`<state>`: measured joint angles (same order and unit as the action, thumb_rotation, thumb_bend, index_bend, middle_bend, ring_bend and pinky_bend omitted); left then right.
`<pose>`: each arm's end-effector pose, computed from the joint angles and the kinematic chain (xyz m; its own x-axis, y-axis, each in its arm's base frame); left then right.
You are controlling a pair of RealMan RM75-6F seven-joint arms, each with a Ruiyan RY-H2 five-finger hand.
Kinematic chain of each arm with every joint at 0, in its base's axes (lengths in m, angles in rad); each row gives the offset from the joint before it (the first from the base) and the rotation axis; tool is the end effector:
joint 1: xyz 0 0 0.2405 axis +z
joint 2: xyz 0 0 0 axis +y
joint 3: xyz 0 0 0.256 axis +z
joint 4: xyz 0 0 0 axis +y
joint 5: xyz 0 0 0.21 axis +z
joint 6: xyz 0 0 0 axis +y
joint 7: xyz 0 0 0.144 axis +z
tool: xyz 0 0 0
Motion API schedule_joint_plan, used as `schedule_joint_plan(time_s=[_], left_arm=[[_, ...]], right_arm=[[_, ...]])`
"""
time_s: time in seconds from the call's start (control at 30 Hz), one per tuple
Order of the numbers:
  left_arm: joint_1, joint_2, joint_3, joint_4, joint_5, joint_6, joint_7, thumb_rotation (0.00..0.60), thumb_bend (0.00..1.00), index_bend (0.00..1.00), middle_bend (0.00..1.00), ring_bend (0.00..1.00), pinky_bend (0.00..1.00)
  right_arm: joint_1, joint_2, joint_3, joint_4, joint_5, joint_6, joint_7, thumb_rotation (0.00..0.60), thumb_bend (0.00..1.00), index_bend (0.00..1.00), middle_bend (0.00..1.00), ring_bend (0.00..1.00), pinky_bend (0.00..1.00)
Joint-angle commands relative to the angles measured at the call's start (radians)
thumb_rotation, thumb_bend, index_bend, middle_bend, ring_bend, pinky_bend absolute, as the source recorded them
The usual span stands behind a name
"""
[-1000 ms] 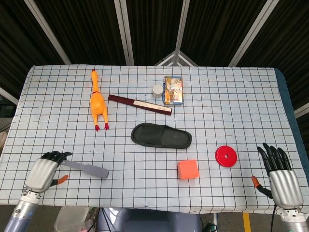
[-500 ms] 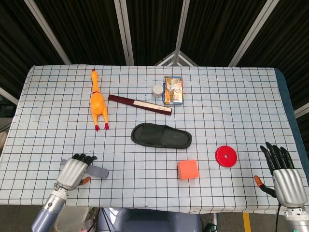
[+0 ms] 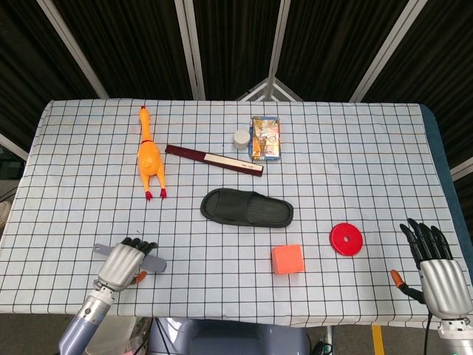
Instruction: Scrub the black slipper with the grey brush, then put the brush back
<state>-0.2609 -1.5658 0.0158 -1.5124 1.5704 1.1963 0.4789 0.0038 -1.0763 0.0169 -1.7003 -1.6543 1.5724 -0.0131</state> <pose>-0.2300 0.1958 -0.0225 0.5818 0.1939 0.7899 0.7842 -0.3913 -0.4815 -0.2873 -0.1481 0.1639 0.3688 0.0209 0.9293 -0.9251 -0.0888 0.3692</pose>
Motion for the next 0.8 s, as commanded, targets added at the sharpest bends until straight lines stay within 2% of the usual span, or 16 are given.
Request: schedule_joint_plan(time_s=[0.03, 0.53, 0.8], left_arm=[[-0.006, -0.007, 0.000, 0.004, -0.002, -0.003, 0.000, 0.600, 0.26, 0.31, 0.44, 0.39, 0.37], [-0.020, -0.010, 0.009, 0.001, 0.012, 0.014, -0.017, 0.600, 0.27, 0.33, 0.47, 0.41, 0.38], [-0.027, -0.010, 0.013, 0.002, 0.006, 0.013, -0.024, 0.600, 0.33, 0.36, 0.49, 0.43, 0.40]], right_arm=[[0.000, 0.002, -0.001, -0.005, 0.001, -0.002, -0.004, 0.600, 0.34, 0.00, 0.00, 0.00, 0.00], [0.003, 0.012, -0.007, -0.021, 0.017, -0.019, -0.018, 0.600, 0.35, 0.00, 0.00, 0.00, 0.00], [0.005, 0.014, -0.007, -0.024, 0.020, -0.022, -0.020, 0.600, 0.34, 0.00, 0.00, 0.00, 0.00]])
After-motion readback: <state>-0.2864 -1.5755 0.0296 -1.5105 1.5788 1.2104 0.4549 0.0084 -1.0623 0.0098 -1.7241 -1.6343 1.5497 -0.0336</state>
